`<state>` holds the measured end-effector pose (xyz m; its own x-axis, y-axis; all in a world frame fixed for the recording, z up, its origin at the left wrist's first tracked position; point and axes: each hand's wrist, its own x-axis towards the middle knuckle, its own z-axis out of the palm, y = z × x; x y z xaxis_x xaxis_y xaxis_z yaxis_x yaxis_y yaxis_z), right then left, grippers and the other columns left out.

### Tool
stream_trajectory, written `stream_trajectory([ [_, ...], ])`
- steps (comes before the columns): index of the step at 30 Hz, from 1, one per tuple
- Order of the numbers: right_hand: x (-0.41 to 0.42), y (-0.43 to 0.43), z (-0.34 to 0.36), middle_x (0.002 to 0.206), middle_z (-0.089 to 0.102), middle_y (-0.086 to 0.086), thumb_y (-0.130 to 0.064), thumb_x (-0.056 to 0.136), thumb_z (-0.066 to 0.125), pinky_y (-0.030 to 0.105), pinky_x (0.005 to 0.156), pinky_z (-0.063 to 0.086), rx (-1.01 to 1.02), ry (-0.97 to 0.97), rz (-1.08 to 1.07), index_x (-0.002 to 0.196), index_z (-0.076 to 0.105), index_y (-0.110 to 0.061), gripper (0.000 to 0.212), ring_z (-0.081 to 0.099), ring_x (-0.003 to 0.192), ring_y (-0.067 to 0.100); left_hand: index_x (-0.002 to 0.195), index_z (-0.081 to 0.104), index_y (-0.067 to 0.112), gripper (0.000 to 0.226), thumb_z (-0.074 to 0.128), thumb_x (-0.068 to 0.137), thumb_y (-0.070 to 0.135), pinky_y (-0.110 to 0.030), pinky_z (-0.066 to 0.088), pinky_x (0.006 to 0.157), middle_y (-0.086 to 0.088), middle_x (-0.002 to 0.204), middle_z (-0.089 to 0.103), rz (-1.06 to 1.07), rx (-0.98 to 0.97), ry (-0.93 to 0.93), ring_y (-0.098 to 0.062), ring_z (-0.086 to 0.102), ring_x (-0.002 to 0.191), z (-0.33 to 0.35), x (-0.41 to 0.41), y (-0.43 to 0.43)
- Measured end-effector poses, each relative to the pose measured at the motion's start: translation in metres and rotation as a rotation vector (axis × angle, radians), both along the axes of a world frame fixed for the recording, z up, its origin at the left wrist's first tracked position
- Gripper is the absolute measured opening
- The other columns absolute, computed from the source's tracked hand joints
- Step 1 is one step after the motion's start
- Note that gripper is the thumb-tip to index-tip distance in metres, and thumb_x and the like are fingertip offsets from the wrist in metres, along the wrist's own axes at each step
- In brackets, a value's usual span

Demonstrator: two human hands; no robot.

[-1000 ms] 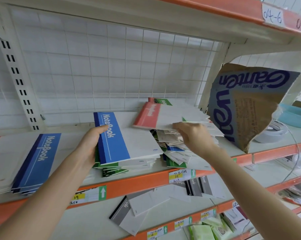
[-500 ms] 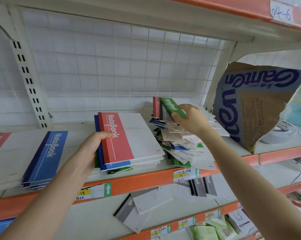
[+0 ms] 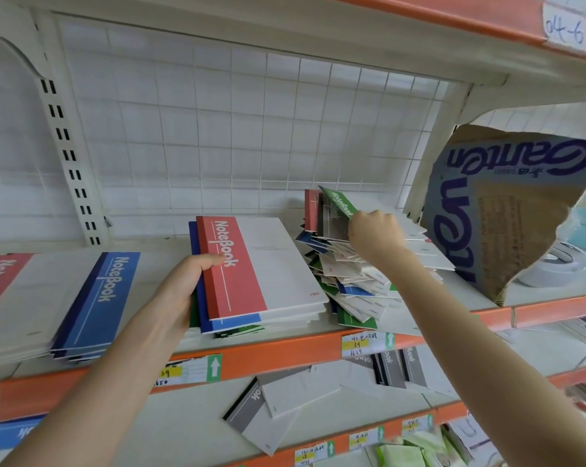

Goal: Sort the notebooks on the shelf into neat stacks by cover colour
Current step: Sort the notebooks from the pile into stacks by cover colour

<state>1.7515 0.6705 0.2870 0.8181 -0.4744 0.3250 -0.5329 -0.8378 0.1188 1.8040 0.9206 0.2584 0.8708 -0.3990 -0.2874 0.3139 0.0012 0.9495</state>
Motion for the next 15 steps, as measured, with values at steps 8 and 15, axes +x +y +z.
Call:
stream_trajectory([
  [8, -0.028, 0.035, -0.010, 0.055, 0.034, -0.001, 0.000, 0.092, 0.039, 0.026, 0.041, 0.027, -0.030, -0.101, 0.231, 0.101, 0.047, -0.008, 0.014, 0.037, 0.046, 0.019, 0.109, 0.055, 0.011, 0.020, 0.049, 0.096, 0.024, -0.031, 0.043, 0.055, -0.006, 0.082, 0.063, 0.050, -0.132, 0.055, -0.021, 0.060, 0.068, 0.000, -0.003, -0.011],
  [15, -0.058, 0.095, -0.028, 0.040, 0.048, -0.001, -0.007, 0.059, 0.050, 0.016, 0.041, 0.017, -0.225, -0.251, 0.642, 0.064, 0.059, -0.013, 0.012, 0.043, 0.028, 0.025, 0.111, 0.056, 0.013, 0.027, 0.055, 0.093, 0.033, -0.031, 0.047, 0.056, -0.006, 0.089, 0.067, 0.050, -0.259, 0.089, -0.019, 0.064, 0.074, 0.001, -0.001, -0.027],
])
